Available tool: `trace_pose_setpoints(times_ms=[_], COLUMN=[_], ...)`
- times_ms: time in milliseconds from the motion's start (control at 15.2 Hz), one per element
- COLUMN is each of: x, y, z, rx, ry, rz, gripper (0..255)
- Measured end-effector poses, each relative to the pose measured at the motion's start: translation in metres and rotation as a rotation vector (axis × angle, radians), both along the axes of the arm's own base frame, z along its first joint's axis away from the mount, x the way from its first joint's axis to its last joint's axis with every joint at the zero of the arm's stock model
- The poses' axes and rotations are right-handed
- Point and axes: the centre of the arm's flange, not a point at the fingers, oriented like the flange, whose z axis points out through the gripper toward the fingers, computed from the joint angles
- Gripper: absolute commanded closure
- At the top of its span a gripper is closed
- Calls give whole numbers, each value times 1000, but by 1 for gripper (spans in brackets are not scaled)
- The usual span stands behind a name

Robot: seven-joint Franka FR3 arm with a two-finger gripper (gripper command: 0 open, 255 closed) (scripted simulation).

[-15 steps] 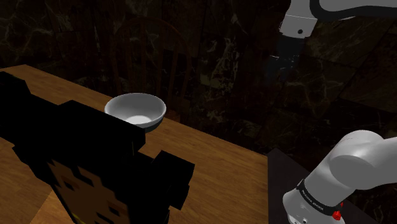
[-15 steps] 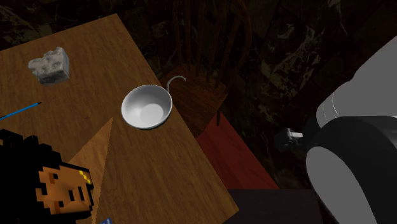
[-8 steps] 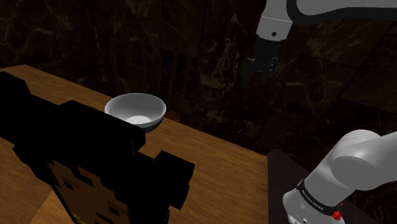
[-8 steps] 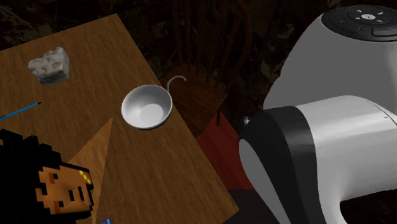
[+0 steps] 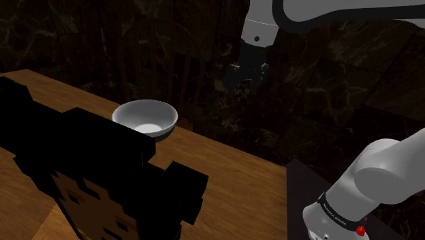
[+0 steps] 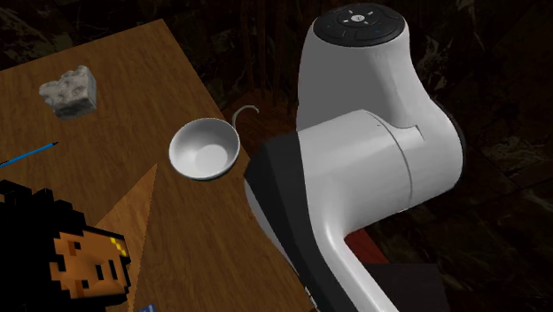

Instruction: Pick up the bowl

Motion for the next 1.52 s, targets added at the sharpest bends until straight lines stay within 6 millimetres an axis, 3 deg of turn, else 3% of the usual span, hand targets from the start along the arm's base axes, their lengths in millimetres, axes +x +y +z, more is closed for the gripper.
trace_pose_setpoints(times_ms=[264, 990, 1518], x=[18, 82, 89], y=[52, 171, 181], z=[-8, -28, -66], rx=[11, 41, 43], ry=[-15, -53, -57], rz=[-19, -73, -80], gripper=[0, 0, 0])
